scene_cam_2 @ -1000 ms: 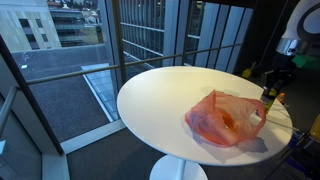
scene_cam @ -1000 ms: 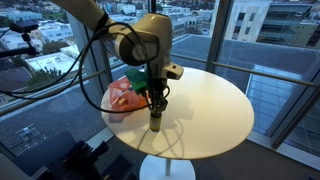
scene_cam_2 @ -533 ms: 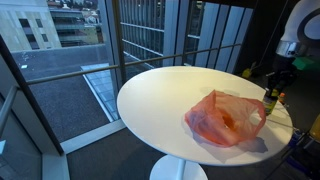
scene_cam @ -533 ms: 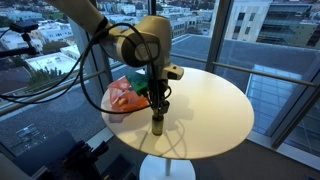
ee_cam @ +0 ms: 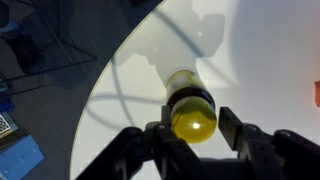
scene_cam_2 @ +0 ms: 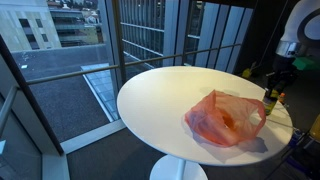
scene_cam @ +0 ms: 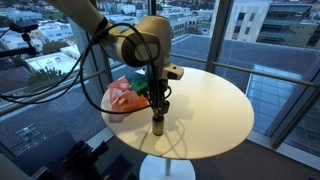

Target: Remove the bottle with a yellow cap from the plastic bag and put it on the table

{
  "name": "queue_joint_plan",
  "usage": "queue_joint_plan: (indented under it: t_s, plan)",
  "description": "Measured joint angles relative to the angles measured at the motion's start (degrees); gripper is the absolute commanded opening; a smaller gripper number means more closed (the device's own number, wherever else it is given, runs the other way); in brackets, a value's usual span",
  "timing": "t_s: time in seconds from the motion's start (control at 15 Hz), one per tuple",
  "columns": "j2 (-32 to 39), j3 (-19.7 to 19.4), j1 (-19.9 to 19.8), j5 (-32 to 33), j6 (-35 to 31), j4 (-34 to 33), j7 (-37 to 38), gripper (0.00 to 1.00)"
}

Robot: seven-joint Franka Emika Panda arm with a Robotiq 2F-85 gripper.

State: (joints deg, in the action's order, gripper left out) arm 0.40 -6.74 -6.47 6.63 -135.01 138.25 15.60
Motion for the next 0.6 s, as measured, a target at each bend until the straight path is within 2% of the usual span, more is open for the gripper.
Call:
queue_joint_plan:
  t_s: [0.07, 0.13, 0.33, 0.4, 0.6]
  plan:
    - [0.0, 0.0, 0.0, 0.0, 0.0, 0.0, 0.0, 0.66]
    - [0.0, 0.0, 0.0, 0.0, 0.0, 0.0, 0.0, 0.72]
    - [0.0, 0.1, 0.1, 0.0, 0.0, 0.0, 0.0, 0.97]
    - [-0.1, 0.1, 0.2, 0.0, 0.0, 0.0, 0.0, 1.00]
    - [-0.8, 0.4, 0.5, 0.0, 0.1, 0.0, -0.2, 1.00]
